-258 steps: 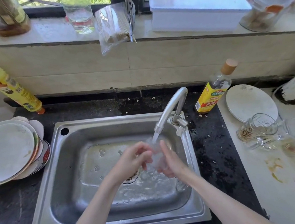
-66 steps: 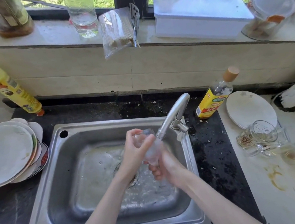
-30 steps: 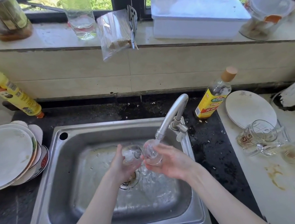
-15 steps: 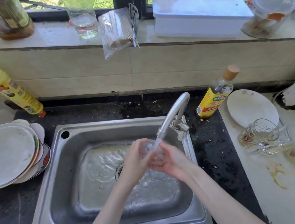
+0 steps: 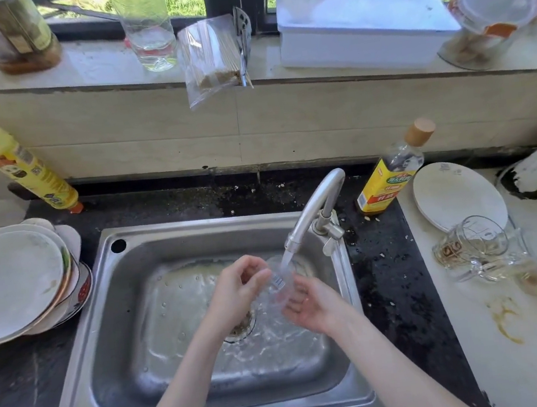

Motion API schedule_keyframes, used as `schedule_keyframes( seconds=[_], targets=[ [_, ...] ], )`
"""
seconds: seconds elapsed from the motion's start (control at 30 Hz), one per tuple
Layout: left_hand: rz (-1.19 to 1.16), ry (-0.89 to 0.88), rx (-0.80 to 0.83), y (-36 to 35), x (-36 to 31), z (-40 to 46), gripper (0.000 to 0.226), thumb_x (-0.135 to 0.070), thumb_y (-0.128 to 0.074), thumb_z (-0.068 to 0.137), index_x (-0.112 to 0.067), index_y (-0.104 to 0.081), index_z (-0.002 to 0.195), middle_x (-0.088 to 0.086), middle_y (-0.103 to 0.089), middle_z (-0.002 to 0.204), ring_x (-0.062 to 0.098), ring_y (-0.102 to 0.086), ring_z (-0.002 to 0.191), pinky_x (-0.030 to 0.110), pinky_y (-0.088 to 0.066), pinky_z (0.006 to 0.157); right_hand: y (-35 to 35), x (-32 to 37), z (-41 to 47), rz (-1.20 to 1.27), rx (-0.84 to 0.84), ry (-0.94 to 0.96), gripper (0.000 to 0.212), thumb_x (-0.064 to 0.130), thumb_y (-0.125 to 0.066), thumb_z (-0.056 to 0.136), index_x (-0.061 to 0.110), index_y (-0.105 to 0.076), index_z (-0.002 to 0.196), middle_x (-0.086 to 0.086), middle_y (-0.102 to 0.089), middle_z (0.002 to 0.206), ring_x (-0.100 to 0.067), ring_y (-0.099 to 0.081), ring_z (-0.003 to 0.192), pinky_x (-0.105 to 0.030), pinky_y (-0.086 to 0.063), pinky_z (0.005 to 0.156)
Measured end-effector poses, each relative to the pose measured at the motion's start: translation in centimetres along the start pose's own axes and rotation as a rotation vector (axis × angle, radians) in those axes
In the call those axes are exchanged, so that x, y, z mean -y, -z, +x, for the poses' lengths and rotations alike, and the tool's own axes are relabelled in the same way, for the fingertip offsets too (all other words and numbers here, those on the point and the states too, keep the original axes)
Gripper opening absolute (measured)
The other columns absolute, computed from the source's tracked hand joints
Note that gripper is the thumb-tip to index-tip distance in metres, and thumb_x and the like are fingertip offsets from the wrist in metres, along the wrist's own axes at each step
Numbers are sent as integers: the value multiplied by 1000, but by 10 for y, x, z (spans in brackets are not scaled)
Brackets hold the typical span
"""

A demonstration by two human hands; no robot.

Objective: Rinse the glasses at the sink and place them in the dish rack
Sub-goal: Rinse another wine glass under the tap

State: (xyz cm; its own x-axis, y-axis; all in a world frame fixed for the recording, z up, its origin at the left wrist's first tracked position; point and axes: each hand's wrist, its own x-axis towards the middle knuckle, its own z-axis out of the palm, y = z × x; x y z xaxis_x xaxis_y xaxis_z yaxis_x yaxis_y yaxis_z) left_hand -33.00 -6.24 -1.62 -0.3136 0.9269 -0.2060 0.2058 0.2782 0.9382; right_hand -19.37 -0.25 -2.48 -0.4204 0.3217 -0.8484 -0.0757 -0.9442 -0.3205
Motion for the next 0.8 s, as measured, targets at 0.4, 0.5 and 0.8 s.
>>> schedule_keyframes(
  seconds=[0.4,0.5,0.8],
  targets=[
    [-237,60,107,12,-3,-9,9,-5,-58,88,-14,-61,88,7,-57,73,7,-52,57,18,-46,56,-12,4,9,373,92,-109,14,6,-58,85,-7,-63,85,-14,-63,64,-10,-47,37,-14,-30,30],
    [-160,15,78,11,-1,-9,18,-4,-55,90,-20,-59,94,4,-59,79,4,-54,59,17,-47,60,-13,8,11,438,60,-58,11,1,-51,90,-7,-58,86,-17,-61,57,-10,-51,34,-10,-39,33],
    [48,-90,28,-16,0,-10,11,-23,-48,94,-30,-44,88,-15,-47,58,-2,-39,51,15,-32,52,-14,3,7,504,42,4,15,-4,-52,90,-10,-60,80,-20,-61,78,-10,-52,34,-12,-41,33]
  ],
)
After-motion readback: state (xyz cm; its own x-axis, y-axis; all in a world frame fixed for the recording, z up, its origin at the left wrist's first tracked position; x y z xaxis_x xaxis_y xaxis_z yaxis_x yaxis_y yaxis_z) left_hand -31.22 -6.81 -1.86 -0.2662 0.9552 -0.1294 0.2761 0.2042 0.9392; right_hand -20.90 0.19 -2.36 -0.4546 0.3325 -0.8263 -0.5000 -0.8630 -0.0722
